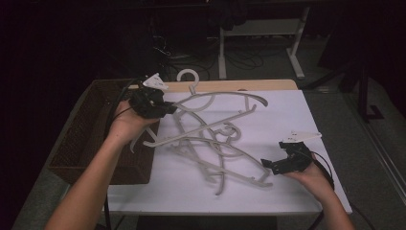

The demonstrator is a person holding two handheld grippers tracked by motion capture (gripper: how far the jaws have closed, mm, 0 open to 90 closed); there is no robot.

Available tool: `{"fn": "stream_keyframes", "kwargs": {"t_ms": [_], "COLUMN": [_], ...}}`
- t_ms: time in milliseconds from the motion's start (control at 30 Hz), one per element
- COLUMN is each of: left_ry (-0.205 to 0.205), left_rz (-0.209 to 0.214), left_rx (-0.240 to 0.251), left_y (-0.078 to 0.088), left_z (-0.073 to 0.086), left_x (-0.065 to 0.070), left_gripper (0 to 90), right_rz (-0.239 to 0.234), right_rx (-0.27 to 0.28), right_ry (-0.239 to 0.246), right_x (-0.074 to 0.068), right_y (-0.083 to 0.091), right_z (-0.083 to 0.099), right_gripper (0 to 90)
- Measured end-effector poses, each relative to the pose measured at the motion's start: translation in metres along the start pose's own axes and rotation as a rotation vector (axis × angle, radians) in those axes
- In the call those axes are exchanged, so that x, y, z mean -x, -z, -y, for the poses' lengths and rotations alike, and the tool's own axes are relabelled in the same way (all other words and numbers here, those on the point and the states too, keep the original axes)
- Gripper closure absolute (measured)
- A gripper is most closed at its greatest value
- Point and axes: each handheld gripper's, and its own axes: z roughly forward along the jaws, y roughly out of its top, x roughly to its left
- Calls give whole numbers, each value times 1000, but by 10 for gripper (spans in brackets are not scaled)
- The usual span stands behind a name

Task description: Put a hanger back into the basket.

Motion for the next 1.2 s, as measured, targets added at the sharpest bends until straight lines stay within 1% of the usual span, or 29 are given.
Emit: {"fn": "stream_keyframes", "kwargs": {"t_ms": [67,100,133,167,200,300,467,500,633,667,800,967,1033,1100,1200], "left_ry": [5,8,18,18,24,37,74,84,134,137,181,233,250,276,296], "left_rz": [-12,-19,-35,-35,-39,-70,-119,-129,-175,-187,-247,-297,-308,-318,-336], "left_rx": [12,16,27,27,28,40,50,54,70,68,49,26,21,19,0], "left_y": [9,12,21,21,23,36,55,59,74,77,90,103,108,113,119], "left_z": [3,5,10,10,12,22,41,45,66,69,93,122,132,143,159], "left_x": [-7,-10,-18,-18,-21,-34,-54,-58,-76,-79,-95,-112,-118,-124,-129], "left_gripper": [825,825,825,825,825,825,825,825,825,825,824,824,825,825,825], "right_rz": [14,13,12,12,13,16,19,15,24,27,34,35,42,45,48], "right_rx": [-6,-10,-11,-11,-17,-21,-11,-7,0,2,9,-1,-3,-7,-8], "right_ry": [-2,-5,-6,-6,-8,-9,-12,-14,-18,-21,-18,-23,-23,-23,-35], "right_x": [-2,-3,-3,-3,-2,-2,-1,-1,0,-1,-1,0,0,1,2], "right_y": [-1,-3,-4,-4,-5,-8,-6,-6,-6,-5,-3,-4,-5,-5,-5], "right_z": [5,8,9,9,9,9,9,9,9,9,10,10,11,11,11], "right_gripper": [0,0,0,0,0,0,0,0,0,0,0,0,0,0,0]}}
